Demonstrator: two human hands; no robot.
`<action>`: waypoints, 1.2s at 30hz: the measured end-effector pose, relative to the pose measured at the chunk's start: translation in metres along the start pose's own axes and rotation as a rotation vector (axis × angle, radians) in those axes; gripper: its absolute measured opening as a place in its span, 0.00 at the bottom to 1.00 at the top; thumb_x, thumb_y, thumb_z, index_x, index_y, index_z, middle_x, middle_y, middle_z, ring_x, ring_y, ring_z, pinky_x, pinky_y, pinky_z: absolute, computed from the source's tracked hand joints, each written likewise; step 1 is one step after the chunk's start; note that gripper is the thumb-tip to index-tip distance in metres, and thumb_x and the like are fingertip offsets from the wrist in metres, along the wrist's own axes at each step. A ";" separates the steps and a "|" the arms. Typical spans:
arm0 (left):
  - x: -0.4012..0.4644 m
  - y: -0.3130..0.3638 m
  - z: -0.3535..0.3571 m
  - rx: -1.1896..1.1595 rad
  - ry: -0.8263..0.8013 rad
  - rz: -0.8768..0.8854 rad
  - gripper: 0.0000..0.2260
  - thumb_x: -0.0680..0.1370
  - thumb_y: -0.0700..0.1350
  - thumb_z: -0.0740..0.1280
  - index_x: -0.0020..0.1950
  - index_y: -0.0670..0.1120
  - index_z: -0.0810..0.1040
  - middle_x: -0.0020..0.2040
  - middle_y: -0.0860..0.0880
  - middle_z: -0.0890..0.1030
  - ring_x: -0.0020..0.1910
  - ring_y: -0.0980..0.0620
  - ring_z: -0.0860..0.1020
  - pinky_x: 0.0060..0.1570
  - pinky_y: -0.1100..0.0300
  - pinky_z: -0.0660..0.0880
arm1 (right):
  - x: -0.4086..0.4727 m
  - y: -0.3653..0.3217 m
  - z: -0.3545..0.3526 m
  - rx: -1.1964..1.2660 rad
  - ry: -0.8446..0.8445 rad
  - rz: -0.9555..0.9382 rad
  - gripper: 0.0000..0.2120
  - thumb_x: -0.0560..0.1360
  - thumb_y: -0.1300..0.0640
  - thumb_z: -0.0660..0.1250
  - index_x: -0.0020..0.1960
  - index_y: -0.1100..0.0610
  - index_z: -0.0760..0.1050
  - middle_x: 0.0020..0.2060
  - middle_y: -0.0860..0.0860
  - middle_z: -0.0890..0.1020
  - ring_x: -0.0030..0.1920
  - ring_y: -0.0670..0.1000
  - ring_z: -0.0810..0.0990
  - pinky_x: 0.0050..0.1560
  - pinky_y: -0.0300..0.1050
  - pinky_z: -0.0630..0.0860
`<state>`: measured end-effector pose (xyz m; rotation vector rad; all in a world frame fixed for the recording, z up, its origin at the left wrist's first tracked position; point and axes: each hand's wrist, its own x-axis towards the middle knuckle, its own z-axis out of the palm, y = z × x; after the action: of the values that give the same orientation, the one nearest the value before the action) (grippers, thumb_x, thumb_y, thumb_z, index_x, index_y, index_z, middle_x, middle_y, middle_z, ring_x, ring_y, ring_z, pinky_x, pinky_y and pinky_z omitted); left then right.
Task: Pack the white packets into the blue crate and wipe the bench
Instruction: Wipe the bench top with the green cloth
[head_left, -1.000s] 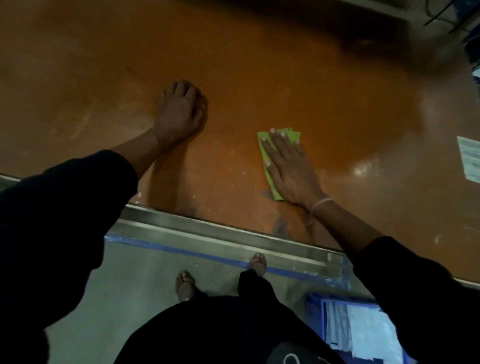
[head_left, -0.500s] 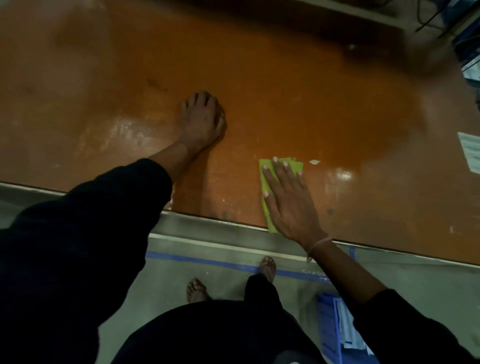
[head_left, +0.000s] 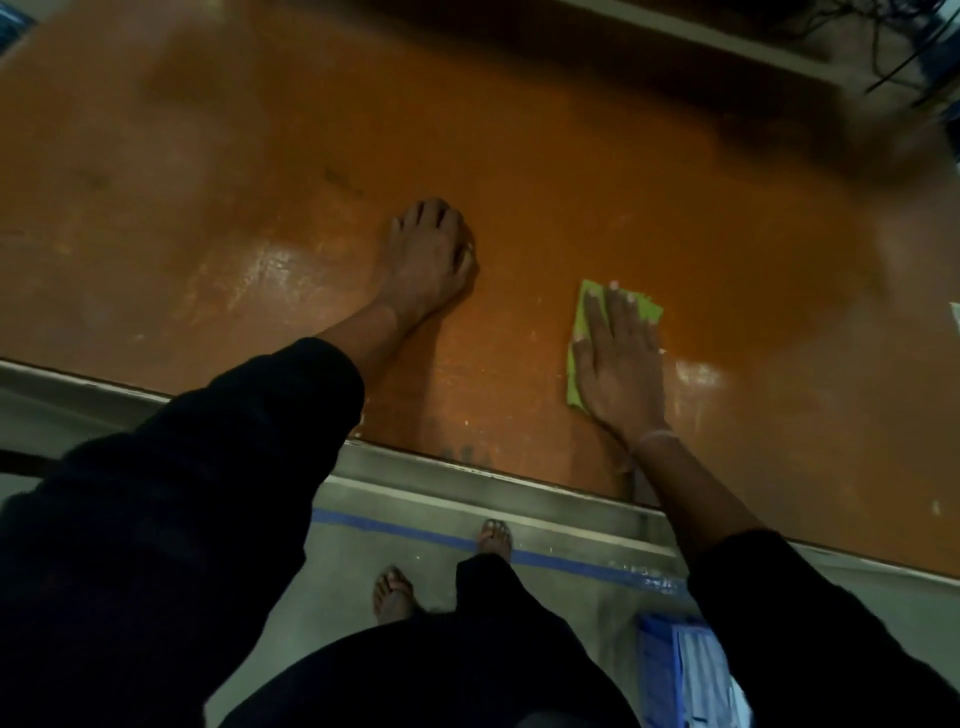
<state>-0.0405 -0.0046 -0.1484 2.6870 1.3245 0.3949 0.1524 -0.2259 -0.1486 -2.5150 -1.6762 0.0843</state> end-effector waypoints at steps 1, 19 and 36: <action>0.000 0.000 0.000 -0.005 0.004 0.000 0.21 0.80 0.55 0.57 0.65 0.43 0.74 0.67 0.40 0.73 0.64 0.37 0.71 0.61 0.42 0.69 | 0.013 -0.004 0.001 -0.004 -0.001 0.048 0.30 0.83 0.42 0.41 0.82 0.52 0.51 0.82 0.54 0.50 0.81 0.57 0.48 0.78 0.62 0.52; 0.009 -0.013 -0.009 -0.039 -0.009 0.053 0.20 0.80 0.53 0.59 0.65 0.42 0.74 0.65 0.41 0.73 0.63 0.37 0.71 0.59 0.44 0.69 | 0.148 0.012 -0.003 -0.007 -0.115 -0.382 0.27 0.85 0.41 0.42 0.82 0.47 0.46 0.82 0.48 0.45 0.81 0.51 0.43 0.80 0.56 0.45; 0.040 -0.060 -0.004 -0.005 0.093 -0.095 0.17 0.83 0.54 0.57 0.62 0.42 0.74 0.62 0.41 0.74 0.60 0.38 0.71 0.60 0.41 0.70 | 0.295 -0.020 0.006 0.045 -0.048 -0.024 0.30 0.83 0.42 0.42 0.82 0.51 0.48 0.82 0.52 0.47 0.81 0.56 0.45 0.79 0.60 0.46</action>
<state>-0.0642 0.0640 -0.1507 2.6184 1.4667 0.5175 0.2473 0.0542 -0.1469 -2.4787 -1.7028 0.1796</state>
